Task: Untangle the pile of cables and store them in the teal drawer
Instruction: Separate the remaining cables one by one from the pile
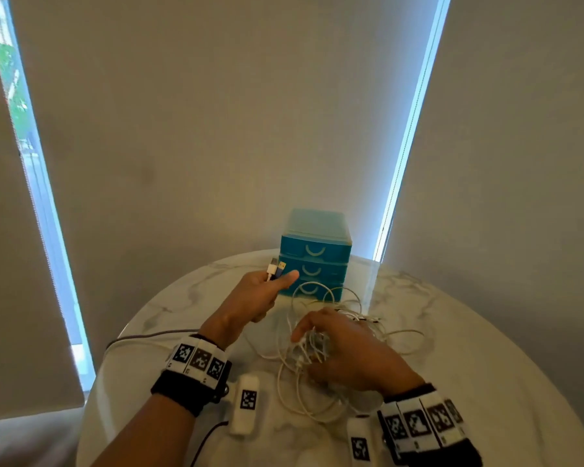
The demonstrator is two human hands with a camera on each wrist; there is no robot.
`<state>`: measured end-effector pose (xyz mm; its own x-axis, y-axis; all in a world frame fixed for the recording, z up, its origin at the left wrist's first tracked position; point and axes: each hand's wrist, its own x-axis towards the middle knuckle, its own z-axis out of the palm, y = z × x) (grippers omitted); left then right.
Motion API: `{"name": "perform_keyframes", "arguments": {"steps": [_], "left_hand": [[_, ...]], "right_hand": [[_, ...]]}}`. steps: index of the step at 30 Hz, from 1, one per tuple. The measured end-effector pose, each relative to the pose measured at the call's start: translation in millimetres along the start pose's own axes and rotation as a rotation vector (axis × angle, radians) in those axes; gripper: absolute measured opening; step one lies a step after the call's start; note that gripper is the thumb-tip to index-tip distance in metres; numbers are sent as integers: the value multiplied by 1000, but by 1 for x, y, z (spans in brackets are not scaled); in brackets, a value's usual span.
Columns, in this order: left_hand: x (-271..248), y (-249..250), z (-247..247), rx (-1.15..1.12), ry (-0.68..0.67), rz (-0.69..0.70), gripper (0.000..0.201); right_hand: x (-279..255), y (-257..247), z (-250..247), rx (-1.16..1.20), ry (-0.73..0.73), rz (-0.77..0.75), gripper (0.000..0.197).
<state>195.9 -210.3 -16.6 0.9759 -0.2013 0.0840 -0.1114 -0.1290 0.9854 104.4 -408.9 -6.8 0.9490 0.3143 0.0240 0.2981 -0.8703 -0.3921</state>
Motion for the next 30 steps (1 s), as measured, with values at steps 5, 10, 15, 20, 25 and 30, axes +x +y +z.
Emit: {"name": "perform_keyframes", "arguments": {"steps": [5,10,15,20,25,30], "left_hand": [[0,-4,4,237,-244,-26,34],[3,-9,10,359,-345,-50,42],[4,-14,10,333,-360,-62,41],[4,-17,7,246,-317,-12,39],[3,-7,9,65,-232,109,40],[1,-7,4,-98,-126,85,44]], "right_hand": [[0,13,-4,95,186,-19,27],[-11,-7,-2,-184,-229,-3,45],[-8,-14,3,-208,-267,38,40],[1,-6,2,-131,-299,-118,10],[-4,1,-10,8,-59,-89,24],[4,-12,15,-160,-340,-96,35]]}}
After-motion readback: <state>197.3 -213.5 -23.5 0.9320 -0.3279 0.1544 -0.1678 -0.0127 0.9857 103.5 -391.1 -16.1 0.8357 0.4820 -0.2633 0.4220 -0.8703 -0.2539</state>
